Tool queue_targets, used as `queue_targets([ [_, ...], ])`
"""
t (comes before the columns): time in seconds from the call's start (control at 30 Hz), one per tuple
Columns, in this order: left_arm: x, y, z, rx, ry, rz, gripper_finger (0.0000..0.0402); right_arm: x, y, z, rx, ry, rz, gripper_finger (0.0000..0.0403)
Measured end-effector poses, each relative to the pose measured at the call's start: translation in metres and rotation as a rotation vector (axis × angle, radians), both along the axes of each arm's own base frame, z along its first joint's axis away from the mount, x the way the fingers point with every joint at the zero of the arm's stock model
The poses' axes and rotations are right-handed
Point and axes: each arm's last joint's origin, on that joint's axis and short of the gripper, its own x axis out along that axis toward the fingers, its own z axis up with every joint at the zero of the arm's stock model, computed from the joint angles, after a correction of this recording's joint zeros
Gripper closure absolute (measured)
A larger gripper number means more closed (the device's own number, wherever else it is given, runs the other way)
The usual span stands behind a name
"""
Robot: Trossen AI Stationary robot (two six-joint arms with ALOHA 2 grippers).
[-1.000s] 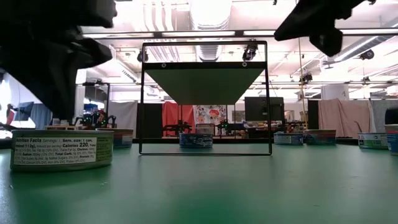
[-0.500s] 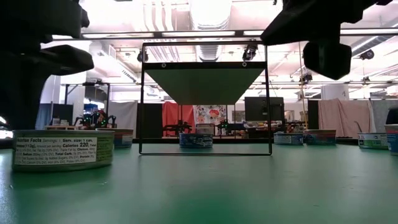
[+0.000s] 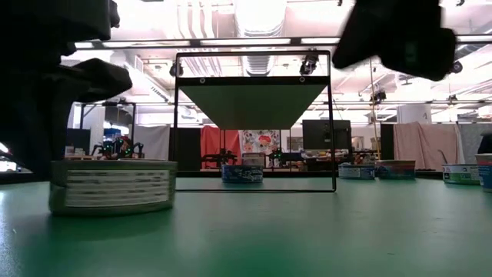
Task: Stack canned seafood by type on shelf
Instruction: Put the bottom green tuna can on the shelf
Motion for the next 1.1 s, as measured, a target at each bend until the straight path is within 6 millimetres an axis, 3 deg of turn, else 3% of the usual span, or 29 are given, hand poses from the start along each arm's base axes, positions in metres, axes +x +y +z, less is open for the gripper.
queue_targets([
  [0.17,0.006,-0.005,-0.005,0.014,0.014,-0.012,0.0401,0.002,0.006,-0.009,0.006,0.056,-0.037,0.0394],
  [0.33,0.007,-0.010,0.004,0.008,0.034,-0.026,0.0401,0.002,0.007,-0.023,0.044,0.065,-0.087,0.0394],
  [0.5,0.005,-0.016,0.019,0.040,0.022,-0.078,0.0402,0.010,0.013,-0.039,0.128,-0.003,-0.088,0.0394],
  [0.77,0.009,-0.016,0.020,0.120,-0.024,-0.199,0.0402,0.022,0.013,-0.070,0.210,-0.101,-0.200,0.0394],
  [0.93,0.008,-0.009,0.014,0.155,-0.005,-0.206,0.0402,0.030,0.012,-0.073,0.206,-0.164,-0.273,0.0393],
  [1.1,0.008,-0.008,0.010,0.155,-0.024,-0.225,0.0401,0.041,0.016,-0.064,0.170,-0.226,-0.280,0.0372],
])
